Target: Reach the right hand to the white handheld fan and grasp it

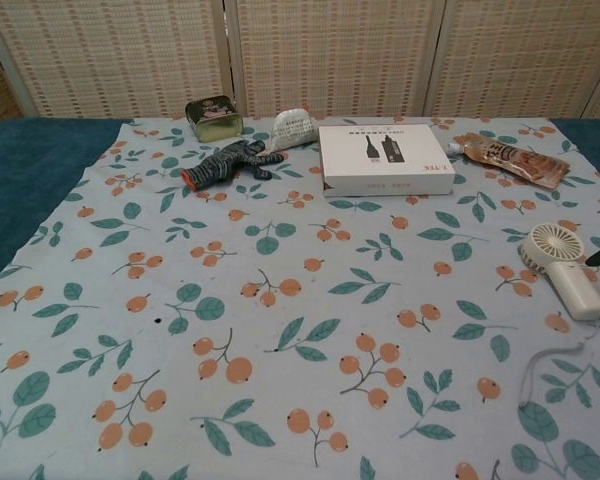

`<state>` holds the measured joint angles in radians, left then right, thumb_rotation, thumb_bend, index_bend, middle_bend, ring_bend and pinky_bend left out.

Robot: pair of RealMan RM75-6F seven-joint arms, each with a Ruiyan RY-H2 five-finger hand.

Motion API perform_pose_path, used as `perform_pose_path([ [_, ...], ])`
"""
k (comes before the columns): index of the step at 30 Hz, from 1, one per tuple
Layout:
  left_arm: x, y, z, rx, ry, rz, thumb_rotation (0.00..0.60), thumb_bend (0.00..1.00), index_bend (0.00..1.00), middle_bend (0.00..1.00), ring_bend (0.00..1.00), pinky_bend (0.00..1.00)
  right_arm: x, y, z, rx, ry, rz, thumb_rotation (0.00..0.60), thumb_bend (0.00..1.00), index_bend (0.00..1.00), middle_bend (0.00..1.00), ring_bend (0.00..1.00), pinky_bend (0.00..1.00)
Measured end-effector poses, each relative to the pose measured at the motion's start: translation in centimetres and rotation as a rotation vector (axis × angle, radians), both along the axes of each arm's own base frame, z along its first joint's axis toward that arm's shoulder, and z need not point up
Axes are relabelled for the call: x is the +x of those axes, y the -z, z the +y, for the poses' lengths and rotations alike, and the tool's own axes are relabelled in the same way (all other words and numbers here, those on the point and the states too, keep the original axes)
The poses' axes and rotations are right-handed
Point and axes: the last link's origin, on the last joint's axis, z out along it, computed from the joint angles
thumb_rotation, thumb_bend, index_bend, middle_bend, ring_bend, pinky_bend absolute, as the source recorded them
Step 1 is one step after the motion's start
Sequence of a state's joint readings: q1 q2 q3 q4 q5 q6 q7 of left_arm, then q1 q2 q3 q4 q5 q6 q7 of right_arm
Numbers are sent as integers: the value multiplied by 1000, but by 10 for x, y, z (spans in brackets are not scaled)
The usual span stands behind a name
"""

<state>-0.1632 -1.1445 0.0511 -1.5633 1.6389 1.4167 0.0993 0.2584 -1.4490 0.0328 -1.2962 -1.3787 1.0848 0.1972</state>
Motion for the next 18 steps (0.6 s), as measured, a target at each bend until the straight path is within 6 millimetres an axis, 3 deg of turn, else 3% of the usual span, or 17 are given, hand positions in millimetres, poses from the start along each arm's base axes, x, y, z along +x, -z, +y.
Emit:
perform_pose_path([
  [18,-1,0,1,0,-4,0,600,491,223,236,320,482,0,5,-6,7,-7,-14,600,699,171,873,736,650],
])
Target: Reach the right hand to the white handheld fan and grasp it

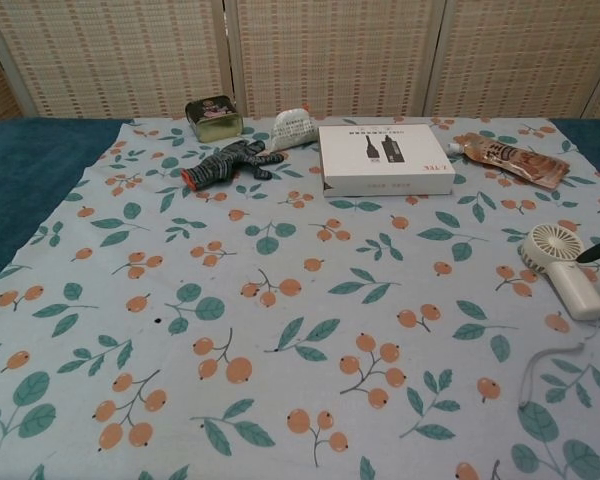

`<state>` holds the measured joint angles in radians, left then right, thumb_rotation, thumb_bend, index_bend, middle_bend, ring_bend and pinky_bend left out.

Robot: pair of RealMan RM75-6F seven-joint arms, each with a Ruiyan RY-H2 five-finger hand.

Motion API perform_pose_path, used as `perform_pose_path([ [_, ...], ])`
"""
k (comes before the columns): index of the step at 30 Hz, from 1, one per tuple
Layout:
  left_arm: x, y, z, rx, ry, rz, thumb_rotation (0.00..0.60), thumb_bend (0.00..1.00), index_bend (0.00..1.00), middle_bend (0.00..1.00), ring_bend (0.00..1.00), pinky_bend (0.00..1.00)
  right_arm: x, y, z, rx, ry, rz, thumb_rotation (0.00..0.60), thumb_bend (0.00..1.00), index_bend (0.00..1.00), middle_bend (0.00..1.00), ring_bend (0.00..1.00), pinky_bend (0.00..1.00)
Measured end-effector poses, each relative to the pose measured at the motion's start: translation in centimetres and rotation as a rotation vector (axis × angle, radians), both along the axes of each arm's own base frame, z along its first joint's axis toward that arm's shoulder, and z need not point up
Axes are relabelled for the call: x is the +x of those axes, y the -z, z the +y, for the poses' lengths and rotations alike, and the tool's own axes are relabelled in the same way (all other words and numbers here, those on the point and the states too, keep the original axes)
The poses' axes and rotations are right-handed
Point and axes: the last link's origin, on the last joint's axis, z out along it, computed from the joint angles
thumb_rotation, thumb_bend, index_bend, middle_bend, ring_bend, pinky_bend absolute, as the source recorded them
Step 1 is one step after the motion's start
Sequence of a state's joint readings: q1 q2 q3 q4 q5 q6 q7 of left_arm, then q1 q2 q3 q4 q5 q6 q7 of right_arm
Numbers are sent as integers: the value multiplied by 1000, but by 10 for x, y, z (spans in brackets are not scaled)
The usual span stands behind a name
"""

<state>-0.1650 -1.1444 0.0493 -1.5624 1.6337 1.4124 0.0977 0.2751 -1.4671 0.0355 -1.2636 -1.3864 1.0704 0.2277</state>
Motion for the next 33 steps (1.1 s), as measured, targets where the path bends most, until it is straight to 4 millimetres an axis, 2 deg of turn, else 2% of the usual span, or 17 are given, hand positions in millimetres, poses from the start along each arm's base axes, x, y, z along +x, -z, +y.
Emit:
perform_pose_path([
  [33,0,-1,-2,0,0,1,600,492,223,236,320,482,7,3,0,9,-21,-19,600,701,174,873,736,650],
])
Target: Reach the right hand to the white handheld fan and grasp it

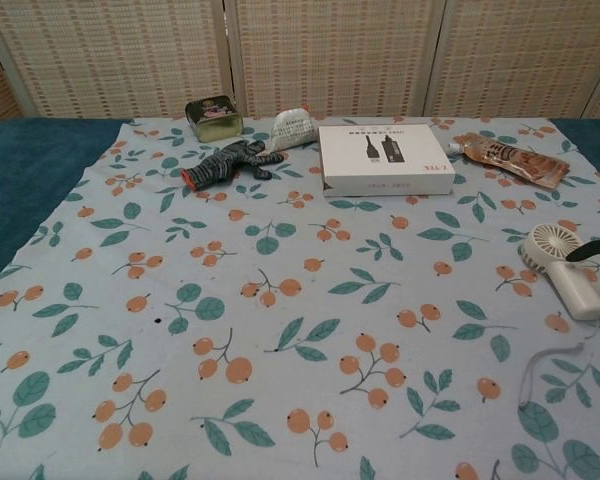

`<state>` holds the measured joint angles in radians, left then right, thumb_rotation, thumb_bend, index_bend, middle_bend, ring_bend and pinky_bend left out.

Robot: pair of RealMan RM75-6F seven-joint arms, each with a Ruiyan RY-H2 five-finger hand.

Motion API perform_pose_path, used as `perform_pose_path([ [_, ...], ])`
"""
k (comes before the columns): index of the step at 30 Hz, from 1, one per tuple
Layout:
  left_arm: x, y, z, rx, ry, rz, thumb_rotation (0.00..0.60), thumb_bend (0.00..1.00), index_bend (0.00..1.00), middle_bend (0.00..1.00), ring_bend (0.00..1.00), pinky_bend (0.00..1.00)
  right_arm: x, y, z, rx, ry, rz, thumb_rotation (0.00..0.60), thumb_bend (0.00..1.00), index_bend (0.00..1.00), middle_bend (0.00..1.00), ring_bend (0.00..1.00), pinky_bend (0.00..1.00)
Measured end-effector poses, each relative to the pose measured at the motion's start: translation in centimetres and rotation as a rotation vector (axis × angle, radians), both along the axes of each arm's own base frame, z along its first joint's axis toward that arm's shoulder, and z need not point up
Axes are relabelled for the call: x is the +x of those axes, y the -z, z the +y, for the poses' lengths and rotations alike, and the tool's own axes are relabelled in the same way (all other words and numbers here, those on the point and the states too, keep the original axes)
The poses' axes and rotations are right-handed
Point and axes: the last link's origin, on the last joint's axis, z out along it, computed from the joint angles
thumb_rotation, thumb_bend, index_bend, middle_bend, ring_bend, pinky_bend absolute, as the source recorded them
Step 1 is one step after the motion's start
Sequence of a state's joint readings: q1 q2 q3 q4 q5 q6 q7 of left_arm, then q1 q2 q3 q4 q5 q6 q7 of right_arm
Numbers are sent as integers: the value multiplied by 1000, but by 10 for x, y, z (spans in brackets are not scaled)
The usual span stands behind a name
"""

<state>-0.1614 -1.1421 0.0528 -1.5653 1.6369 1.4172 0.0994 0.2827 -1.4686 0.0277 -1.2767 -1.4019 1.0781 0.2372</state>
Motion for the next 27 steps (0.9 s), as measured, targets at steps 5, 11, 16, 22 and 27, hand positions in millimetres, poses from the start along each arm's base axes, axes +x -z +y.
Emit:
perform_pose_path([
  [5,0,0,1,1,-1,0,600,491,223,236,321,482,0,0,1,3,3,2,600,700,174,874,736,650],
  [11,0,0,1,1,-2,1,600,491,223,236,320,482,-2,1,1,5,9,3,600,701,174,873,736,650],
  [16,0,0,1,1,-2,1,600,492,223,236,321,482,-3,1,1,6,16,6,600,700,174,874,736,650],
  [22,0,0,1,0,-2,1,600,492,223,236,320,482,-6,1,1,10,23,9,600,701,174,873,736,650],
  [27,0,0,1,0,-2,0,600,493,223,236,320,482,-7,2,1,10,27,10,600,701,174,873,736,650],
])
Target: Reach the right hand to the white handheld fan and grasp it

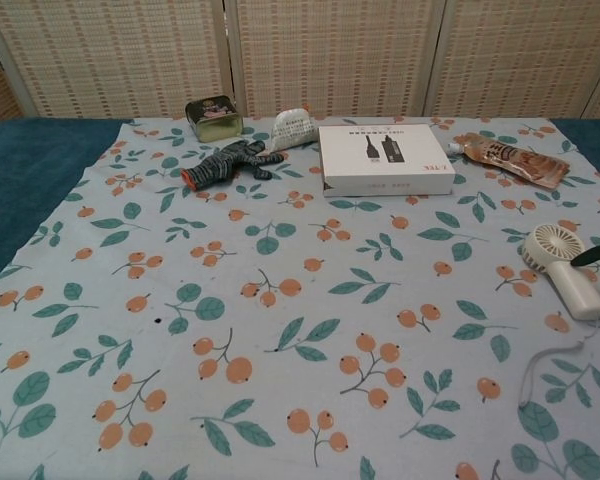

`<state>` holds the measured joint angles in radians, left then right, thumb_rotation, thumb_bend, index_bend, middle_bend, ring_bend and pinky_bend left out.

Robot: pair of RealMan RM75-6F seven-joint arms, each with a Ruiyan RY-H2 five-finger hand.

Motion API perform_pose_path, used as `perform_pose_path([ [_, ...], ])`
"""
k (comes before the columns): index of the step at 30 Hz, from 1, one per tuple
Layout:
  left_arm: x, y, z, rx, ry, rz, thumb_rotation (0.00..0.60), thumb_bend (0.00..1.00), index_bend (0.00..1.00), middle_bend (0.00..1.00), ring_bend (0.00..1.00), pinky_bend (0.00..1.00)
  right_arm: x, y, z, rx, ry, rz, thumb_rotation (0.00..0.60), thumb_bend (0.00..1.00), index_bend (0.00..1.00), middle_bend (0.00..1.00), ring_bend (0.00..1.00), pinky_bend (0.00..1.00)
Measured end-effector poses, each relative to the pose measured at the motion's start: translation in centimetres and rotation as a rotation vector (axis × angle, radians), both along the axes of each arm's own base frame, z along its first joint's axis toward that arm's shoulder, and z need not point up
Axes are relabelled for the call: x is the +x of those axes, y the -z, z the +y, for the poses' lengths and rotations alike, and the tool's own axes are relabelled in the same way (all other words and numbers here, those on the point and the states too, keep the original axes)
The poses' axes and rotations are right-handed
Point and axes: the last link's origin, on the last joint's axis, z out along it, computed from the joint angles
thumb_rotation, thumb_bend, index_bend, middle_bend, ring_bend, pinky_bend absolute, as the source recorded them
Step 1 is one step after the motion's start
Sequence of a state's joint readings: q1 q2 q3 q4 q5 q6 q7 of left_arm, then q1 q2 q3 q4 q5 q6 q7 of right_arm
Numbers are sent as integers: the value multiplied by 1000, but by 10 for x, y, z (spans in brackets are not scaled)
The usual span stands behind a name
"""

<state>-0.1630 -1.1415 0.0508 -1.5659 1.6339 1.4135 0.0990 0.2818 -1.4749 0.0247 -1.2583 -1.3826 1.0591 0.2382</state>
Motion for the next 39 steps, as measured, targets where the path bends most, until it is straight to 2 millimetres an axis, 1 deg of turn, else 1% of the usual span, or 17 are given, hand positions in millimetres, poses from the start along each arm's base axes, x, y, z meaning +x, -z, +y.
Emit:
perform_pose_path([
  [17,-1,-1,-1,2,-3,-3,600,493,222,236,321,482,-4,1,-1,2,17,6,600,701,174,874,736,650],
  [21,-1,0,0,0,-3,-1,600,492,223,236,320,483,-2,0,-1,-5,11,0,600,701,174,874,736,650],
  [26,-1,-1,1,1,-5,-3,600,492,223,236,320,482,8,-4,-1,-17,-20,-24,600,701,174,873,736,650],
  [31,-1,-1,1,0,-5,-4,600,492,223,236,321,483,24,-17,4,-27,-58,-39,600,697,224,873,734,650],
  [34,-1,-1,1,1,-7,-5,600,492,223,236,320,483,32,-29,9,-47,-93,-3,600,644,243,873,689,630],
  [35,-1,-2,0,2,-7,-6,600,492,223,236,320,483,34,-34,11,-59,-108,21,600,618,245,860,650,614],
  [37,-1,-2,0,6,-7,-7,600,492,223,236,320,483,37,-42,15,-81,-127,62,600,593,246,787,572,590],
  [38,-1,-2,0,8,-7,-8,600,492,223,236,320,483,37,-47,18,-99,-139,92,600,577,246,721,525,579],
  [39,-1,-3,0,8,-7,-9,600,492,223,236,320,482,38,-51,21,-114,-145,113,600,573,245,705,512,577],
])
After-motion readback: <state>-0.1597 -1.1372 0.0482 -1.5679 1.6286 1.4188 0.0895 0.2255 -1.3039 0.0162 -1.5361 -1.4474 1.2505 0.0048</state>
